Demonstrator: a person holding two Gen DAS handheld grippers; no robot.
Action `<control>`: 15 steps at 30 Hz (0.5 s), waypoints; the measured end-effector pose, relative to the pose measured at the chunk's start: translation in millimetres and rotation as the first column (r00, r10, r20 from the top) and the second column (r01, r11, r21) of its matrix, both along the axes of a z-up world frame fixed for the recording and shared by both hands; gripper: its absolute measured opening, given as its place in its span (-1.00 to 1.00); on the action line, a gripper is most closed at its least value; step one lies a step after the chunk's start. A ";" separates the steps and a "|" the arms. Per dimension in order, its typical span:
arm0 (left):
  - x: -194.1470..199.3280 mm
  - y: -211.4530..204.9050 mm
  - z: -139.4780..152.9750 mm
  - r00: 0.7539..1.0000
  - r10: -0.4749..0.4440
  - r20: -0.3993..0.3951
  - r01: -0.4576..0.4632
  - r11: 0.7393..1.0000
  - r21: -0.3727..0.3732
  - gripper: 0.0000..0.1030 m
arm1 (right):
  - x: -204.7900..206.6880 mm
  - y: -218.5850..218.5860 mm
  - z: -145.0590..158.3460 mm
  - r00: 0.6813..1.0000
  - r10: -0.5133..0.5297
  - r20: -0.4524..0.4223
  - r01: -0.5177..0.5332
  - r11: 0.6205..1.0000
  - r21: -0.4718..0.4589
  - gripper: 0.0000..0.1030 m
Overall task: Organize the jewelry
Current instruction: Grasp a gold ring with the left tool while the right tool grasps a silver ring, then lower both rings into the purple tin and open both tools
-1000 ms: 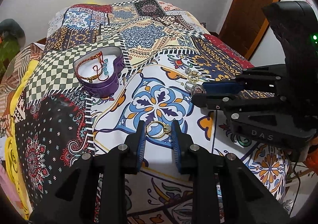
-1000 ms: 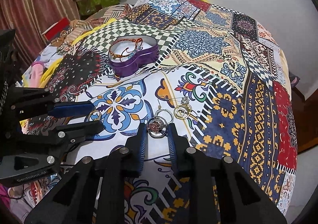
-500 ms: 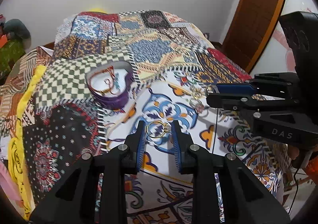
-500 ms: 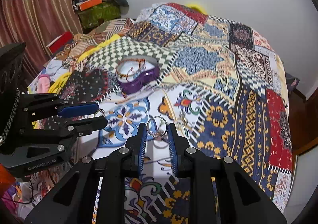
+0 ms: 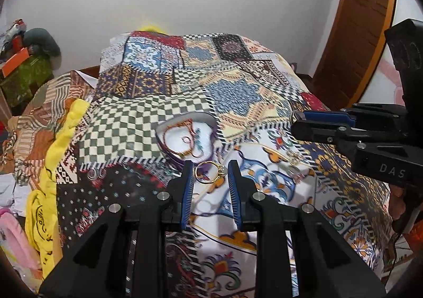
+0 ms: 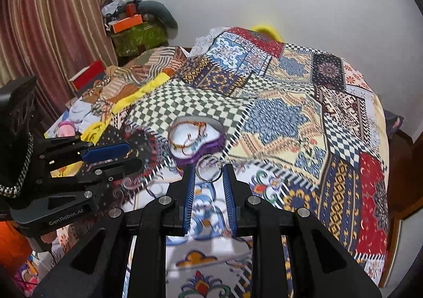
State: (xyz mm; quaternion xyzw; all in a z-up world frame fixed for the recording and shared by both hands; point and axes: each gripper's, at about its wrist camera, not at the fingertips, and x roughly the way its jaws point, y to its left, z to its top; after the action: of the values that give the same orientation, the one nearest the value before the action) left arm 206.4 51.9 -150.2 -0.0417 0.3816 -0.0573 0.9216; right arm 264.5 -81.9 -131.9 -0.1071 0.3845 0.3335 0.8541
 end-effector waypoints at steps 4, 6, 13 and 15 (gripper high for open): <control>7.1 8.7 -0.3 1.000 0.021 0.009 -0.021 1.000 0.011 -0.52 | 10.5 10.2 -0.4 1.000 0.008 -0.011 -0.007 1.000 0.019 -0.62; 11.5 13.1 -1.7 1.000 0.029 0.009 -0.029 1.000 0.011 -0.52 | 13.3 14.3 -1.8 1.000 0.010 -0.015 -0.009 1.000 0.025 -0.62; 34.0 25.4 -15.2 0.999 0.042 -0.012 -0.042 0.999 -0.001 -0.52 | 32.5 34.4 -13.7 0.999 0.021 -0.042 -0.021 1.000 0.011 -0.62; 41.2 26.9 -20.9 0.999 0.040 -0.023 -0.040 0.999 -0.006 -0.52 | 39.7 40.3 -18.8 0.999 0.022 -0.047 -0.022 1.000 -0.009 -0.62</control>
State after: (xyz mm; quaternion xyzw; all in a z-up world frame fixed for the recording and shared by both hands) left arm 247.6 78.8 -171.1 -0.0531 0.3911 -0.0398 0.9179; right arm 304.2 -41.5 -150.8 -0.1075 0.4048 0.3434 0.8406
